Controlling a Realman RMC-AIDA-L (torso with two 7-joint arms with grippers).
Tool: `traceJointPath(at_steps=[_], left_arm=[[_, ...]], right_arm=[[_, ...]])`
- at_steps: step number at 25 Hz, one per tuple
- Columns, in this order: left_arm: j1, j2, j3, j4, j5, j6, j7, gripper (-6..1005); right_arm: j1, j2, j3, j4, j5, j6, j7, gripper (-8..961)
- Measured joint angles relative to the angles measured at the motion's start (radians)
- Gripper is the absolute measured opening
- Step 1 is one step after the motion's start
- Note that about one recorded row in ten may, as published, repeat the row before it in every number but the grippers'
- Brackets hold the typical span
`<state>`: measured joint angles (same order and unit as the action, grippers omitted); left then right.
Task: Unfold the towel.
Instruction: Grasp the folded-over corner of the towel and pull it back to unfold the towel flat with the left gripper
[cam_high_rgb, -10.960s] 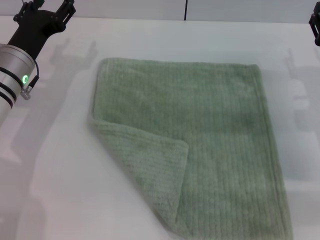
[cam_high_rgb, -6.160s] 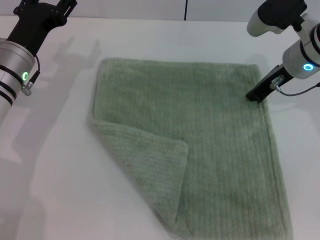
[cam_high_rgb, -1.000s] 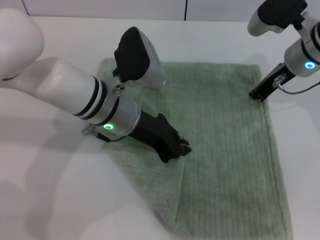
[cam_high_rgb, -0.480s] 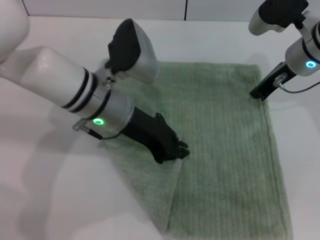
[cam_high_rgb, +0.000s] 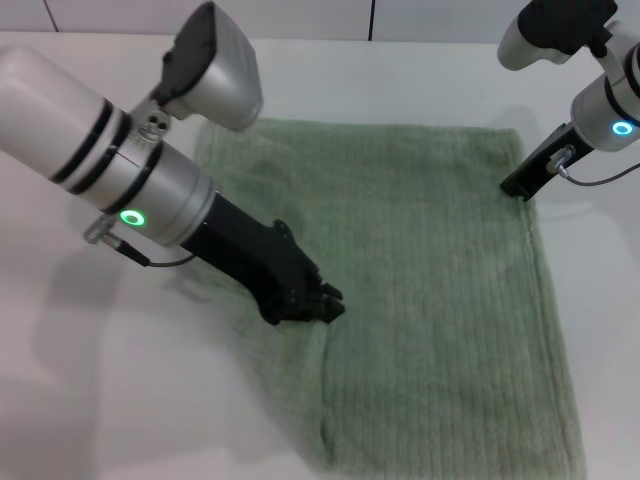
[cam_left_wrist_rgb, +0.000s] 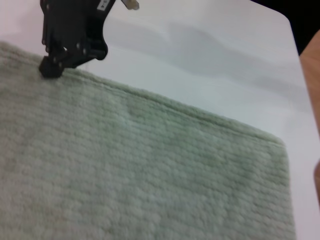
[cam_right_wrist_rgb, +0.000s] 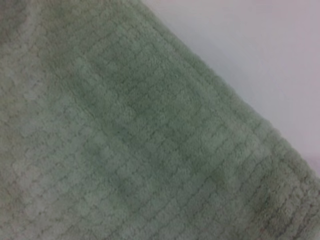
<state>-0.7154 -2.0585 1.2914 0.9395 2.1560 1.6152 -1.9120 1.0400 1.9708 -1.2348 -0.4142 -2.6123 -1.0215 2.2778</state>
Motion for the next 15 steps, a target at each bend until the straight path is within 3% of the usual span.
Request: traceJointPath(at_steps=[3,7,15], left_arm=[[0.000,0.000,0.000,0.000,0.000,0.000,0.000,94],[-0.004,0.002,-0.079,0.026,0.092,0.136,-0.011,95],[-0.005,0.013,-0.117,0.067,0.105,0.262,-0.046,97]], right_arm=[[0.000,0.000,0.000,0.000,0.000,0.000,0.000,38],[0.000,0.000,0.000,0.000,0.000,0.000,-0.001,39],[-0.003,0.000,0.000,0.000,0.000,0.000,-0.004,40]])
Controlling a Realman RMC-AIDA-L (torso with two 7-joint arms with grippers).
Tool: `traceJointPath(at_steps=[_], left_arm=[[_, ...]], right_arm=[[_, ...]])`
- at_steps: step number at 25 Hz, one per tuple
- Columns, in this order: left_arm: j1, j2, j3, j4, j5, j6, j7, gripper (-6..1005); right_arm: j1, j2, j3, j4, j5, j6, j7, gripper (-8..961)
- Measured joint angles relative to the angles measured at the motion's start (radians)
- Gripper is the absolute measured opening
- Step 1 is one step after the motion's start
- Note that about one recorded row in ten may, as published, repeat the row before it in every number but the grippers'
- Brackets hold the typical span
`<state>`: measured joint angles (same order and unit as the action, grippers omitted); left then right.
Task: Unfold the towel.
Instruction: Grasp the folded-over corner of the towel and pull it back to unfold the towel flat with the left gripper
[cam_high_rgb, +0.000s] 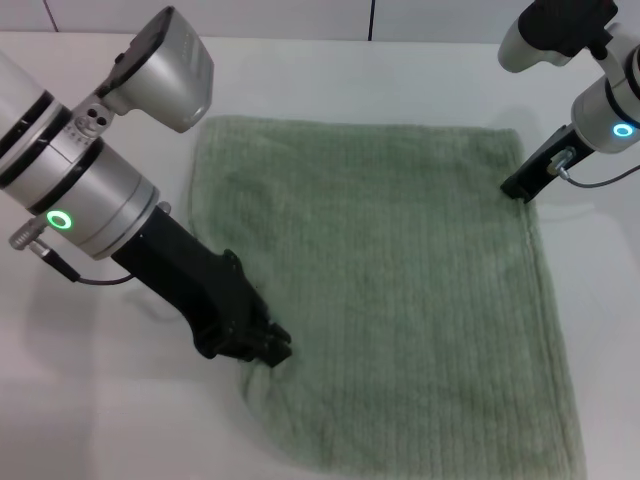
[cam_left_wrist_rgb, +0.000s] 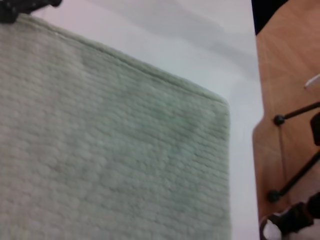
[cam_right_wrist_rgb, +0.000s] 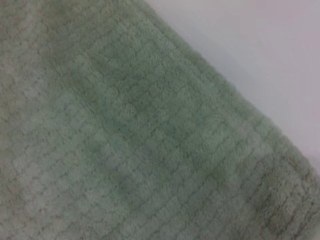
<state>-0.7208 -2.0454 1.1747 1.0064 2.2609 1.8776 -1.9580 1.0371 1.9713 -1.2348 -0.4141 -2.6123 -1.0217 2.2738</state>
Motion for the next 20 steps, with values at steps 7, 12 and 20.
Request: traceJointPath(at_steps=[7,12,20], left_arm=[[-0.027,-0.009,0.003,-0.002,0.125,0.035,-0.031,99],[-0.035,-0.020,0.033,-0.002,0.183,0.008,-0.051,101],[-0.029,-0.018,0.034,0.017,0.200,0.002,-0.057,222]], right_arm=[[0.000,0.002,0.000,0.001,0.000,-0.001,-0.003,41],[-0.003,0.002,0.000,0.002,0.000,-0.002,-0.003,42],[-0.006,0.001,0.000,0.002,0.001,-0.002,-0.004,44]])
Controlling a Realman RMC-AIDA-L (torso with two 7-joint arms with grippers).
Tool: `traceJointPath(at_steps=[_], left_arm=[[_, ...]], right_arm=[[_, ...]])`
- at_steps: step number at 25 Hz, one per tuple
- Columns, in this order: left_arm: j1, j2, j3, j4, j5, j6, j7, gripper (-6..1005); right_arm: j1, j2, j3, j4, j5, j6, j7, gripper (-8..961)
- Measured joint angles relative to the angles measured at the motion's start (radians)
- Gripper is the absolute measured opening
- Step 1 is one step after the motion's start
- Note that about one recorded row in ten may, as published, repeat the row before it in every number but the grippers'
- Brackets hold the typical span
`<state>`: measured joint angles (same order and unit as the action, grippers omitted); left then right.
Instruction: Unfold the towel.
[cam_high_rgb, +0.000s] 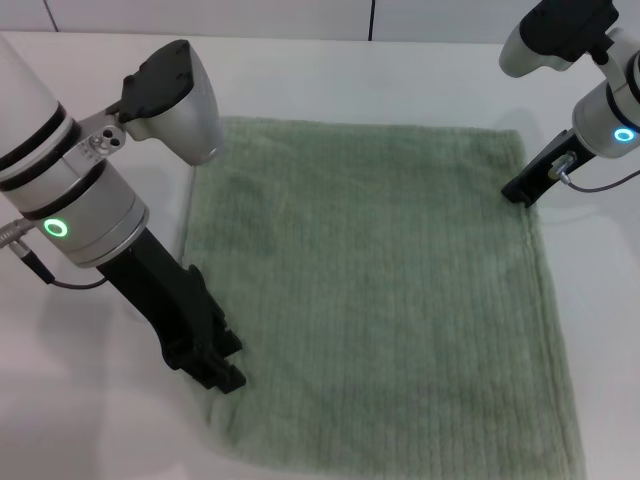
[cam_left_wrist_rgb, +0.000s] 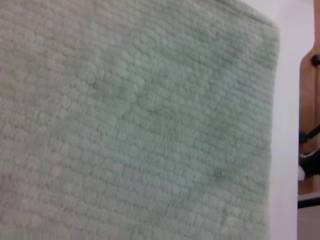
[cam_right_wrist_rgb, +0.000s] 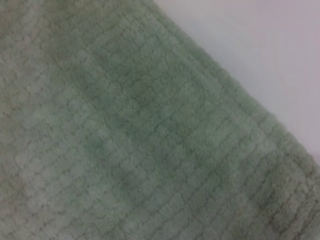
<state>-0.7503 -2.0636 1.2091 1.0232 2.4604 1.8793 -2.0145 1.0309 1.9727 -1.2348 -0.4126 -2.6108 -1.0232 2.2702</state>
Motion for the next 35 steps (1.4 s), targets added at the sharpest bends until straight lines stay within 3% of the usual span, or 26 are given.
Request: traceJointPath(at_steps=[7,8,10,15,23,27,32,33,35], left_arm=[[0.004,0.003,-0.003,0.035,0.018,0.024,0.009,430],[0.011,0.004,-0.010,0.116,0.015,0.050,0.012,507],[0.015,0.003,-0.021,0.172,0.007,0.055,0.018,661],[0.021,-0.004,-0.070,0.180,-0.110,-0.051,0.082,783],[0.112,-0.003,-0.084,-0.025,-0.619,-0.502,0.290,804],[0.131,-0.003,-0.098,-0.149,-0.851,-0.664,0.392,802],[0.121,-0.004,-0.149,-0.348,-1.120,-0.842,0.541,802],[0.121,-0.004,-0.149,-0.348,-1.120,-0.842,0.541,802],[0.111,-0.006,-0.209,-0.515,-1.357,-0.879,0.734,802]], right_arm=[[0.001,0.000,0.000,0.000,0.000,0.000,0.000,45],[0.002,0.000,0.000,0.000,0.000,0.000,0.000,45],[0.002,0.000,0.000,0.000,0.000,0.000,0.000,45],[0.005,-0.001,0.000,-0.005,0.002,-0.001,0.000,46],[0.009,0.005,0.016,-0.109,0.008,-0.015,0.000,48],[-0.005,0.037,0.019,-0.228,0.009,0.041,0.003,48],[-0.071,0.104,-0.015,-0.346,0.016,0.315,0.002,49],[-0.086,0.109,-0.055,-0.351,0.038,0.397,0.002,49],[-0.117,0.113,-0.154,-0.345,0.116,0.566,0.004,50]])
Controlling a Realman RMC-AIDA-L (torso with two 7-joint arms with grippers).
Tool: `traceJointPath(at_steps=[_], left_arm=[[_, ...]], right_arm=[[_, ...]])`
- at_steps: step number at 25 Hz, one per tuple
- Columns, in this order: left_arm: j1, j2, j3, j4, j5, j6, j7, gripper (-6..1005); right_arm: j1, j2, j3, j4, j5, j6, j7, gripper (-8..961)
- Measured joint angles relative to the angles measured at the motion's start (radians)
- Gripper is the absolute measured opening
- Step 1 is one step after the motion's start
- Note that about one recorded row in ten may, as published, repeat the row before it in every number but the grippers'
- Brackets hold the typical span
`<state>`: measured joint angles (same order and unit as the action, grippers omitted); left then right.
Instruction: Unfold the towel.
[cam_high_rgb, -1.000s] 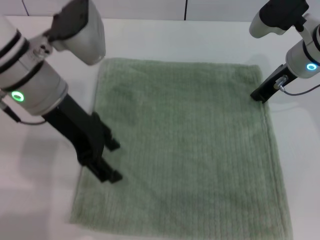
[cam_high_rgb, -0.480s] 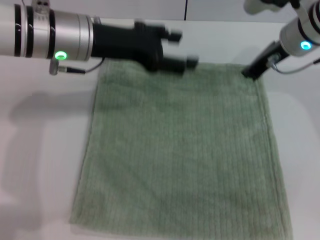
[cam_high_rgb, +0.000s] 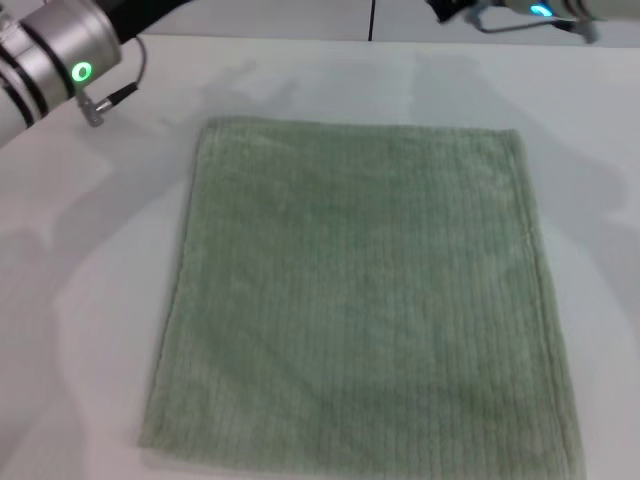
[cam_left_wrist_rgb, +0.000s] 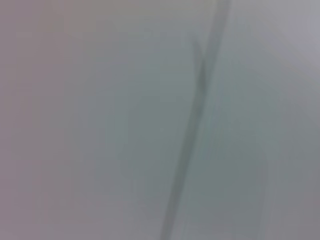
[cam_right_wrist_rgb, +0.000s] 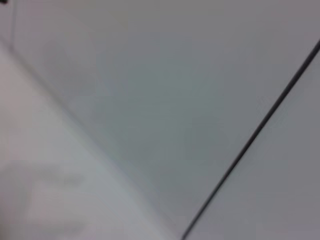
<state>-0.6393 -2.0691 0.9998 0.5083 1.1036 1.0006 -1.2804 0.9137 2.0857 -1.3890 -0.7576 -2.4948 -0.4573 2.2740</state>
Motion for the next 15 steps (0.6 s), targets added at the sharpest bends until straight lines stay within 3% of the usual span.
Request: traceJointPath(at_steps=[5,10,14,15], left_arm=[[-0.007,-0.004,-0.026,-0.136,-0.266,0.003,0.252,802],[-0.038,-0.010,-0.024,-0.273,-0.464,0.021,0.536,802],[-0.074,-0.010,-0.026,-0.366,-0.556,0.036,0.729,802],[-0.081,-0.010,-0.026,-0.384,-0.572,0.038,0.767,802]], right_arm=[[-0.092,0.000,-0.300,0.016,0.229,0.482,0.008,51],[-0.177,0.001,-0.609,0.097,0.270,0.983,0.183,51],[-0.241,0.005,-0.763,0.268,0.277,1.308,0.415,52],[-0.241,0.005,-0.763,0.268,0.277,1.308,0.415,52]])
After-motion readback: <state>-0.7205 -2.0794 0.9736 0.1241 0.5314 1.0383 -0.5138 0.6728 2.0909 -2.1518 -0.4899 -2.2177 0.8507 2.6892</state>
